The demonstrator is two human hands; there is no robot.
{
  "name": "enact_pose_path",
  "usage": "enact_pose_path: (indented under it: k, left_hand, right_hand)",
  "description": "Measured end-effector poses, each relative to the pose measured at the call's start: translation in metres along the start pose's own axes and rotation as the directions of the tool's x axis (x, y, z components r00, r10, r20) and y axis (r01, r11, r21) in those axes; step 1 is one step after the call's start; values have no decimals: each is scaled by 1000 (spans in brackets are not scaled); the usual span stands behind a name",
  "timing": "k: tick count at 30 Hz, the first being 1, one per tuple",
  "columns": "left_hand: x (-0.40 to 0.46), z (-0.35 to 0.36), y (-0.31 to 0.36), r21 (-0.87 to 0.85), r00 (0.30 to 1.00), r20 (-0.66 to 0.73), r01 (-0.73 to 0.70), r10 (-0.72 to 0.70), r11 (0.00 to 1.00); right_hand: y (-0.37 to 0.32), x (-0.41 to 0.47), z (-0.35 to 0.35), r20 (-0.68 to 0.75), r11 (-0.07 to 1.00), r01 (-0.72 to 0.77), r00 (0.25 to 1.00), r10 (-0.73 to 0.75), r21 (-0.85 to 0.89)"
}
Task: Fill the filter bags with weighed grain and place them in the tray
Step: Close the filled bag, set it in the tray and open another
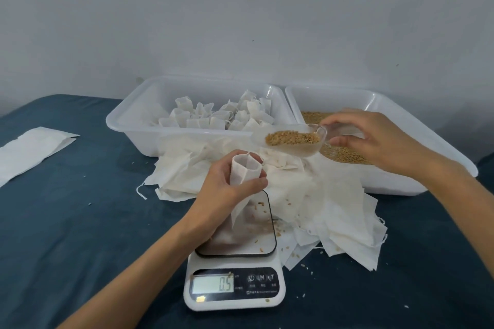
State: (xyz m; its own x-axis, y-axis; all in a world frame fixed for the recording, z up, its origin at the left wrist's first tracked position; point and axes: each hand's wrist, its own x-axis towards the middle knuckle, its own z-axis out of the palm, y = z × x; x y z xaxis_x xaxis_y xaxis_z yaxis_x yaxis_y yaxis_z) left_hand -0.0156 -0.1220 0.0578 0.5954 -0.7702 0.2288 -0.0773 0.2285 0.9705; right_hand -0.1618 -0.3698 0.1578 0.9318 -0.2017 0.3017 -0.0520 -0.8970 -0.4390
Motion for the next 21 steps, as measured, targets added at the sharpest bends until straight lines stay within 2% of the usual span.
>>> enact_pose_path:
  k: [7,11,21]
  left_hand:
    - [-3,2,2,7,1000,15,12,-12,1000]
    - [-5,8,4,14,1000,4,31,-31,999]
    - [-6,10,3,41,999,3,46,-46,998]
  right_hand:
    - [-26,-2,-10,28,981,75,997,-71,-178]
    - [-25,-2,-12,17,967,128,992,-127,-222]
    - [-19,1,-14,-2,892,138,988,-154,-431]
